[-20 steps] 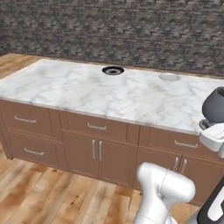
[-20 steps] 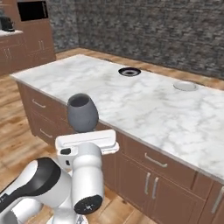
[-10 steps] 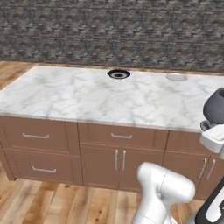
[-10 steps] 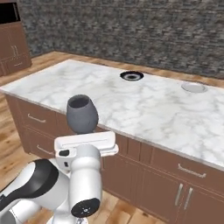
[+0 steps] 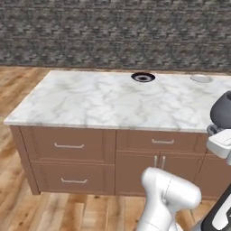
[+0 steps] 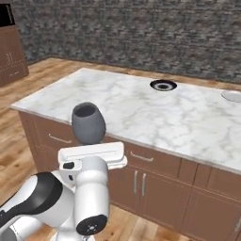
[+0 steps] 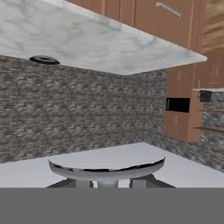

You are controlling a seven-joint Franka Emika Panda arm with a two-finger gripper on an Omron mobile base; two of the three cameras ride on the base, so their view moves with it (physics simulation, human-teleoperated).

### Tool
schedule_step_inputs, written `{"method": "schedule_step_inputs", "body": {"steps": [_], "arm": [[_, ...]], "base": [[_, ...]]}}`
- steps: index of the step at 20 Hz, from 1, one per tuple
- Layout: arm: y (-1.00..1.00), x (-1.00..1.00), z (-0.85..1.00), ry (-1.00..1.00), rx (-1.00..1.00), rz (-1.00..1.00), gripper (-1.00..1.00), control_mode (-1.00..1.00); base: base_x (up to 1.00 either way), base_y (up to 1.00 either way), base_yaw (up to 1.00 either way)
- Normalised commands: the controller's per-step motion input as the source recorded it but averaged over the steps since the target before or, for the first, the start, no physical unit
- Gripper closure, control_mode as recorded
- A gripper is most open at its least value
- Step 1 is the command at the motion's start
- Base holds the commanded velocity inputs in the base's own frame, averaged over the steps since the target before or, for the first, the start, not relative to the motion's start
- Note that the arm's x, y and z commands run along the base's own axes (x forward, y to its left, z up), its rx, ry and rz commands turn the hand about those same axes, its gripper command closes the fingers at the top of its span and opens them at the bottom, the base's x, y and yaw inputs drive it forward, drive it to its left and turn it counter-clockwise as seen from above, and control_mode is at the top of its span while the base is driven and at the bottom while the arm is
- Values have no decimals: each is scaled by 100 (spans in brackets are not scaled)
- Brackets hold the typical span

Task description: Retrieve the wine glasses from the counter and place one next to each plate.

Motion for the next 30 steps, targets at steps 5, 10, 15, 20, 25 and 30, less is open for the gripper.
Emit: {"method": "schedule_step_inputs", "body": {"steps": [5,10,15,20,25,30], "arm": [[0,0,0,0,0,0,100,100],[0,0,0,0,0,0,100,100],[0,0,0,0,0,0,100,100],[0,0,0,0,0,0,100,100],[0,0,0,0,0,0,100,100],[0,0,0,0,0,0,100,100]], "base": [[0,100,-48],[-8,63,-79],[-1,45,-87],[-66,77,-64],[-100,100,-32],[-100,100,-27]]}}
